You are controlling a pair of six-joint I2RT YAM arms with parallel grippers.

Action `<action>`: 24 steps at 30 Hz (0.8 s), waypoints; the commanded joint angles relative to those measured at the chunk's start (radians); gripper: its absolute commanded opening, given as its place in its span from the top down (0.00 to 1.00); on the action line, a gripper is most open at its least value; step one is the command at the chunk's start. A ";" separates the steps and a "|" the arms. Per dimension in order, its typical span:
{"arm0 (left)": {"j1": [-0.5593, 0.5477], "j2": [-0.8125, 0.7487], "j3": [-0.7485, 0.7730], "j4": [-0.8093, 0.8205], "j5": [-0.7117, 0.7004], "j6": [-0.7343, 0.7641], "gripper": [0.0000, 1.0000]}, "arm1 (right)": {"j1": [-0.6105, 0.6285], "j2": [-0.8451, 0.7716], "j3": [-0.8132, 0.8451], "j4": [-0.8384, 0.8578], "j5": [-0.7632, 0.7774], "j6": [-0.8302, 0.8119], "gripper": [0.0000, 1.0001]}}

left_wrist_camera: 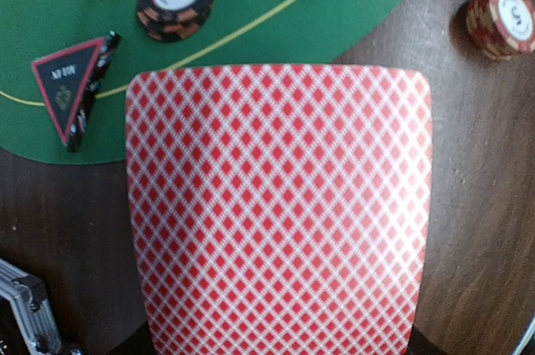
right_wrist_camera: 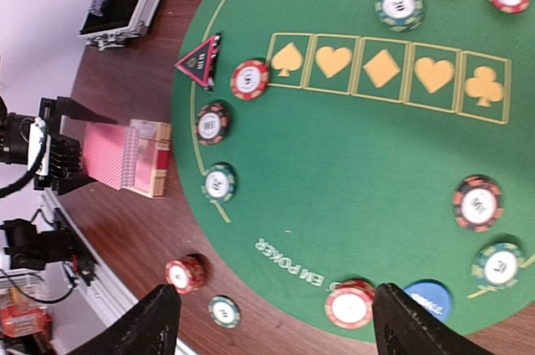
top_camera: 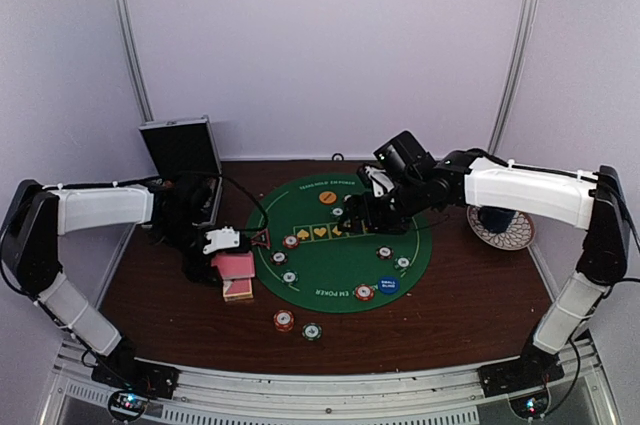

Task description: Distribute texas hold em gaming equipment

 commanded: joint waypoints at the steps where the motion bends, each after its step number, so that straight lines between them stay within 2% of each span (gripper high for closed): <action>1: -0.004 -0.048 0.122 -0.116 0.091 -0.056 1.00 | 0.012 0.046 0.029 0.105 -0.122 0.069 0.15; 10: -0.065 -0.026 0.324 -0.259 0.139 -0.137 1.00 | 0.046 0.219 0.147 0.322 -0.360 0.214 0.10; 24: -0.136 0.000 0.396 -0.268 0.075 -0.148 1.00 | 0.082 0.356 0.168 0.613 -0.534 0.410 0.12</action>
